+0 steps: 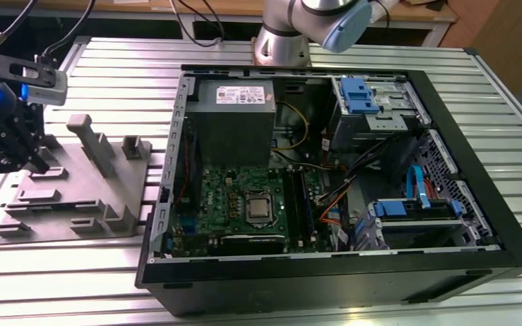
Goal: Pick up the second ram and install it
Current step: 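Pick up the second ram and move it above second insertion slot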
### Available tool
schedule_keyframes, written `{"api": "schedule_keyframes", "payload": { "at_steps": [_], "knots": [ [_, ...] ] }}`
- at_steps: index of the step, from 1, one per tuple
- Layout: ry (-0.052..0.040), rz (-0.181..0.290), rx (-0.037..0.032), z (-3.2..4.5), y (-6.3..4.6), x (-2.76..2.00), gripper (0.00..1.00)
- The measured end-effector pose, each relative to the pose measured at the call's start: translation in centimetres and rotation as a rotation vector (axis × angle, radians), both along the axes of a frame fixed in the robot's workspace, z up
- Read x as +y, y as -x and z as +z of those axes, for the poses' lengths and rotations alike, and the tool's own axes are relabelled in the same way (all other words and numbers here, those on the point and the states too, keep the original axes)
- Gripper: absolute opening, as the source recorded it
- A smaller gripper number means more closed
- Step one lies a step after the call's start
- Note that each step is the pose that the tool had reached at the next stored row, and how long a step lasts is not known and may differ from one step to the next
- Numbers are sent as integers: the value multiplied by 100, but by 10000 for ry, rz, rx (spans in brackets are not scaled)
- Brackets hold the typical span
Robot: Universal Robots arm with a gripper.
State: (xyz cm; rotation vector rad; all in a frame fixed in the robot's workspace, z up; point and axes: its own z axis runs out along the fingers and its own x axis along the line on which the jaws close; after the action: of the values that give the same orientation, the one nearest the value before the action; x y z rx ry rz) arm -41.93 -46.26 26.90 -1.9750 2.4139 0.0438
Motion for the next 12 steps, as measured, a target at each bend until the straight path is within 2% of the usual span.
{"api": "schedule_keyframes", "payload": {
  "at_steps": [12],
  "knots": [
    [2,1002,-2,-117,16,-6,10]
  ]
}}
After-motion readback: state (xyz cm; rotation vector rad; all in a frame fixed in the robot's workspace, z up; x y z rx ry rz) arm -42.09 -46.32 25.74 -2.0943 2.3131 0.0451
